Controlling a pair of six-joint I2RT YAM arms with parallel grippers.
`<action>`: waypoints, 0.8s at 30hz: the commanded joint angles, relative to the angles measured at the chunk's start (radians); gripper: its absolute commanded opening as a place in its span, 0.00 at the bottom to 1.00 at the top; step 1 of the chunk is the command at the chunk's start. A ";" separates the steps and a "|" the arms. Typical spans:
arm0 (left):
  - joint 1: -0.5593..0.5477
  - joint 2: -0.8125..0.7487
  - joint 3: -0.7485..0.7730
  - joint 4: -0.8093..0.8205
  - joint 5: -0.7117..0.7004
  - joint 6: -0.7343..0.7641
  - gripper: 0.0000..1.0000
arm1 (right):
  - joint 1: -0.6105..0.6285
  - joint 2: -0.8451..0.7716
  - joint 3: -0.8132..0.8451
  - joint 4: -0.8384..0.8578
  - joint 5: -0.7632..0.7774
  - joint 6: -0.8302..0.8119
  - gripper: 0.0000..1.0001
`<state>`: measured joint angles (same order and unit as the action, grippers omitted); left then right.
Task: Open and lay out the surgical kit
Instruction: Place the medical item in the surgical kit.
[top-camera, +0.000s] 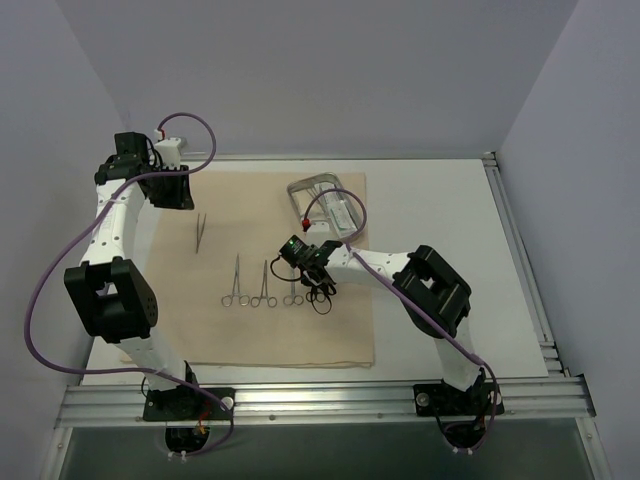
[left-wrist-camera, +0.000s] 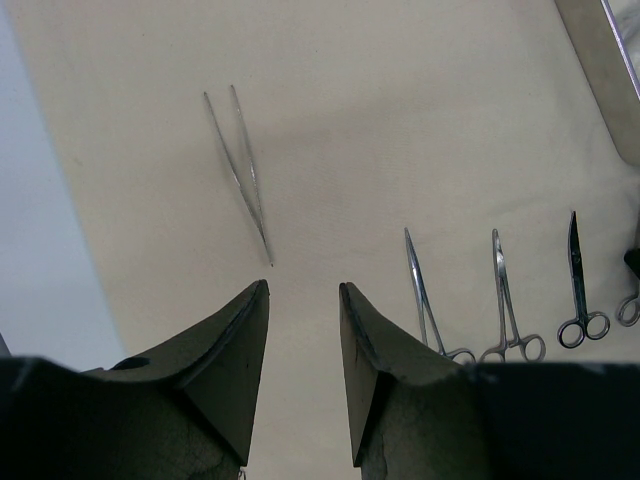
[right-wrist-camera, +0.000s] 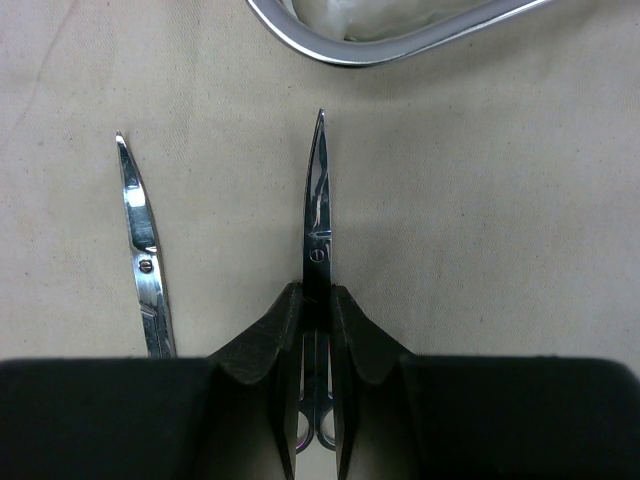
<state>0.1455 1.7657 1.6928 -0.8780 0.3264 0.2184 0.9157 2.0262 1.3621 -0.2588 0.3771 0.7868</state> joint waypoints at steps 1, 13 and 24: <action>-0.003 -0.003 0.013 0.036 0.023 0.006 0.43 | -0.008 0.005 0.014 -0.049 0.014 0.000 0.09; -0.003 -0.002 0.011 0.034 0.023 0.006 0.43 | -0.008 -0.034 -0.006 -0.046 0.013 0.017 0.21; -0.003 -0.002 0.016 0.033 0.026 0.006 0.44 | -0.008 -0.113 0.060 -0.082 0.049 -0.023 0.22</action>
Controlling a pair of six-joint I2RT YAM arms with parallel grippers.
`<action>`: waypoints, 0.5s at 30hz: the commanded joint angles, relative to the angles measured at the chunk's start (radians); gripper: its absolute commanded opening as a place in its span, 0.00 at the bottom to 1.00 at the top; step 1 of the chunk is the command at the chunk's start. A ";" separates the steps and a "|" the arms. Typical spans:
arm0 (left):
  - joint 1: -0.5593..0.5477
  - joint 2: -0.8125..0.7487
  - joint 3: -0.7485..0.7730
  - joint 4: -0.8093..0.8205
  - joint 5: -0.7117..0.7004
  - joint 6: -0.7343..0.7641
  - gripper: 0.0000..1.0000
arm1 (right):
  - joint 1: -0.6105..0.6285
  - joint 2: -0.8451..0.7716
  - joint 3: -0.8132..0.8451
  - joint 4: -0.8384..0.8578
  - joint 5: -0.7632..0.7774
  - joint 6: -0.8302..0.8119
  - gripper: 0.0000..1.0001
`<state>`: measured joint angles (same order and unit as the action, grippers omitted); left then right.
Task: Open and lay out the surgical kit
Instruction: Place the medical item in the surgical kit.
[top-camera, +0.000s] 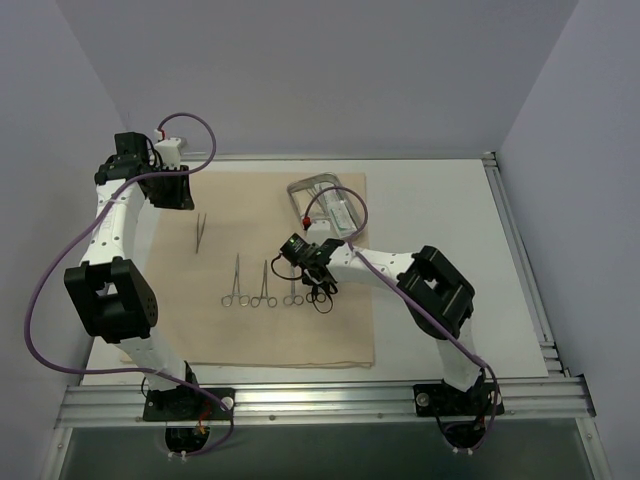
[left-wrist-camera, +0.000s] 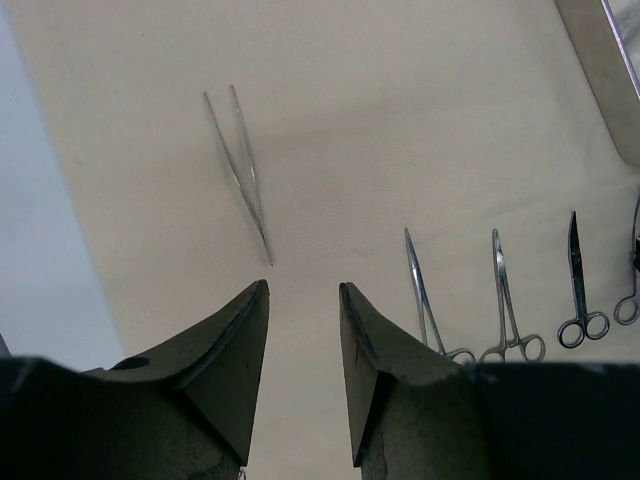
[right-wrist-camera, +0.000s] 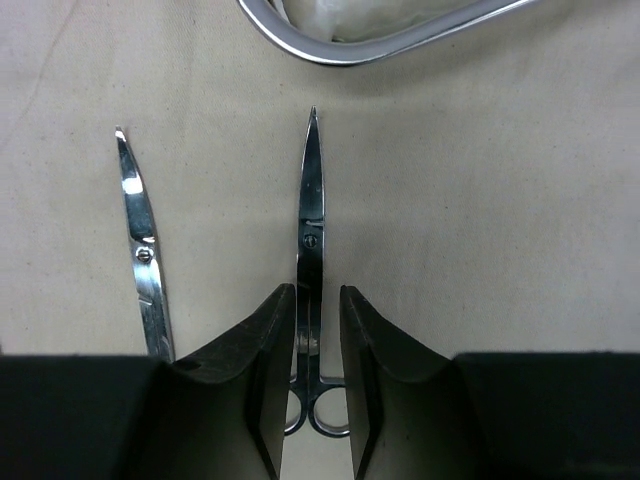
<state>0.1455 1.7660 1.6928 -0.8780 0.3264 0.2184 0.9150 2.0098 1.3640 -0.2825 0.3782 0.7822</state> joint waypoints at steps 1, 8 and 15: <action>-0.001 -0.002 0.018 0.033 0.025 0.007 0.44 | -0.010 -0.124 0.070 -0.057 0.053 -0.065 0.21; -0.003 0.024 0.057 0.011 0.020 0.007 0.44 | -0.134 -0.207 0.150 0.083 -0.062 -0.397 0.26; -0.003 0.047 0.117 -0.018 -0.001 0.007 0.44 | -0.341 -0.050 0.338 0.082 -0.301 -0.557 0.25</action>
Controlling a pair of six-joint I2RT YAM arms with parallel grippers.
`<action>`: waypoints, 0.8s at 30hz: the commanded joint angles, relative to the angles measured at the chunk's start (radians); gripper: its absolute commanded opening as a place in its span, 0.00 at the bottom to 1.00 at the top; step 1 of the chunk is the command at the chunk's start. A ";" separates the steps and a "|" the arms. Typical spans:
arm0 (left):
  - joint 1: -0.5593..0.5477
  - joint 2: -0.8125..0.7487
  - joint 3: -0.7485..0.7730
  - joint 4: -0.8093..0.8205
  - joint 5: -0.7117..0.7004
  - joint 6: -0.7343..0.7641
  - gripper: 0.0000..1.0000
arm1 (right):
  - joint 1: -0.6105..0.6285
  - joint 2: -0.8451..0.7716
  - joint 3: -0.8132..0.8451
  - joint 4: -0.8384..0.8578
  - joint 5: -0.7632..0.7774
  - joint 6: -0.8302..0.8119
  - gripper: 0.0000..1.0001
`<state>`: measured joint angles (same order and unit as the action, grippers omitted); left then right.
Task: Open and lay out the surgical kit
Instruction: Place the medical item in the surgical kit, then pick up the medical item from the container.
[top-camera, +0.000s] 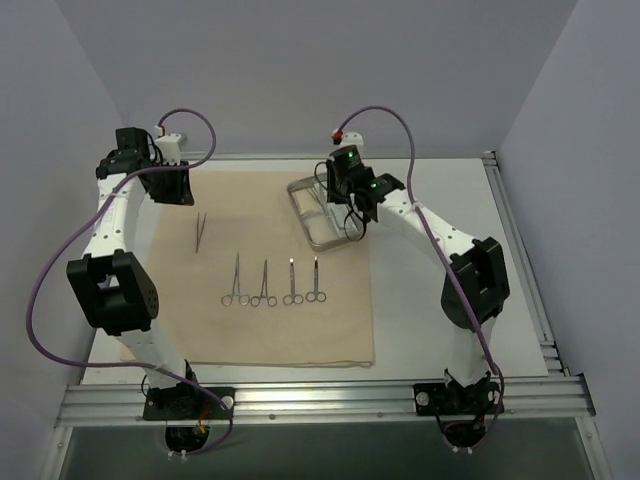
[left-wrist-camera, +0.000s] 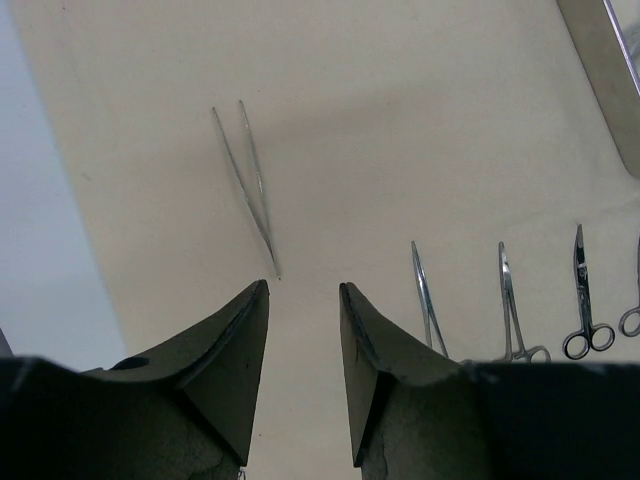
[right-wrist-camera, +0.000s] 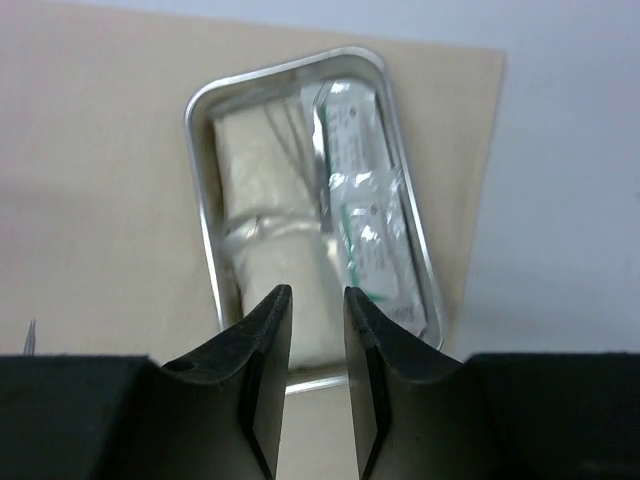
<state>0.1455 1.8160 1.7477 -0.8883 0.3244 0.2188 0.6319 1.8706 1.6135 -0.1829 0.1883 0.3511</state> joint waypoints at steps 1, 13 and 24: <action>-0.003 -0.003 0.067 -0.012 -0.005 0.008 0.44 | -0.070 0.122 0.167 -0.035 -0.121 -0.141 0.24; -0.007 0.075 0.150 -0.072 -0.084 0.025 0.44 | -0.135 0.518 0.555 -0.122 -0.219 -0.225 0.12; -0.021 0.146 0.203 -0.087 -0.081 0.025 0.44 | -0.153 0.642 0.622 -0.098 -0.245 -0.205 0.12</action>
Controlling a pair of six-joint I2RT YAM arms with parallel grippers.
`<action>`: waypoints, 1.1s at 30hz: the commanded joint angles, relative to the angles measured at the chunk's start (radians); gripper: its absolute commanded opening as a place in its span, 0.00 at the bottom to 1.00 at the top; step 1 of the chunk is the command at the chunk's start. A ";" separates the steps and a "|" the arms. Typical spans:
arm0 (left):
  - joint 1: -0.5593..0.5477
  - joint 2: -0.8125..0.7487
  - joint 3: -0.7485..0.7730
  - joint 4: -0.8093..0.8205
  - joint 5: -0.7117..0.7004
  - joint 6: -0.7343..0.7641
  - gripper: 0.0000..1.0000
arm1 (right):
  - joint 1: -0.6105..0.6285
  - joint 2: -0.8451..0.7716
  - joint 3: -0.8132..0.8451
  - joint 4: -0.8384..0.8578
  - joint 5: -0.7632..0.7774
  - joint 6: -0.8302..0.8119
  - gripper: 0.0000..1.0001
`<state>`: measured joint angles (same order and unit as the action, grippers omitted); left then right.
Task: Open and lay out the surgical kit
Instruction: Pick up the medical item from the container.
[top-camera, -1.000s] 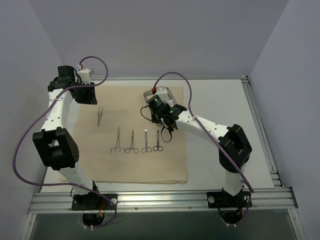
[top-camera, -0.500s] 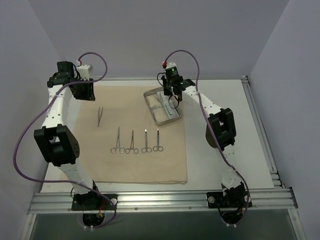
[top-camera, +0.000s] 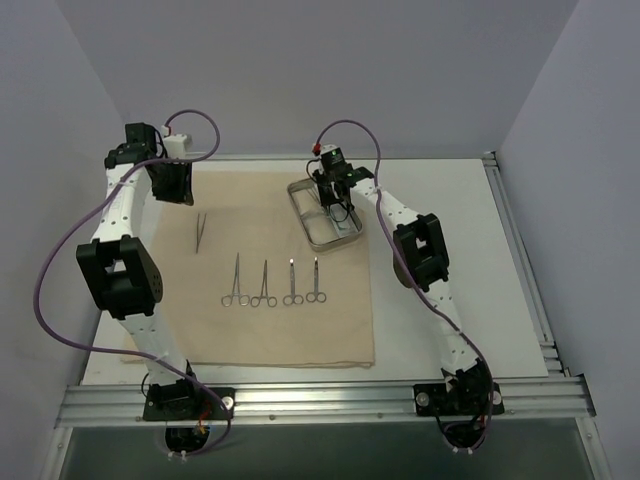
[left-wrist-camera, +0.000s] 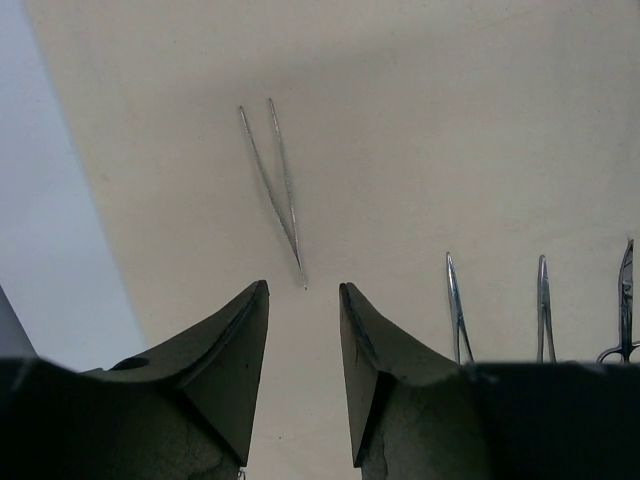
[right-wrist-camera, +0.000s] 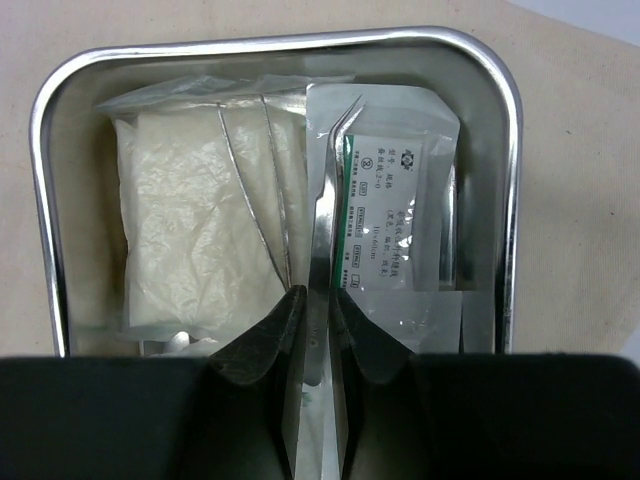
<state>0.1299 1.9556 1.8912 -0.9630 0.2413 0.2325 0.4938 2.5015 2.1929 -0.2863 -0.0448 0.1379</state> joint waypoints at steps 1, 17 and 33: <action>-0.006 0.006 0.060 -0.013 0.003 0.013 0.44 | -0.017 0.016 0.042 0.009 -0.006 0.009 0.12; -0.004 0.019 0.062 -0.011 0.001 0.014 0.44 | -0.026 0.076 0.080 0.027 -0.059 0.055 0.16; -0.007 0.022 0.063 -0.013 0.004 0.014 0.44 | -0.029 0.007 0.041 0.038 -0.021 0.080 0.00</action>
<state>0.1257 1.9789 1.9064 -0.9703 0.2394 0.2405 0.4706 2.5786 2.2475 -0.2348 -0.0990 0.2131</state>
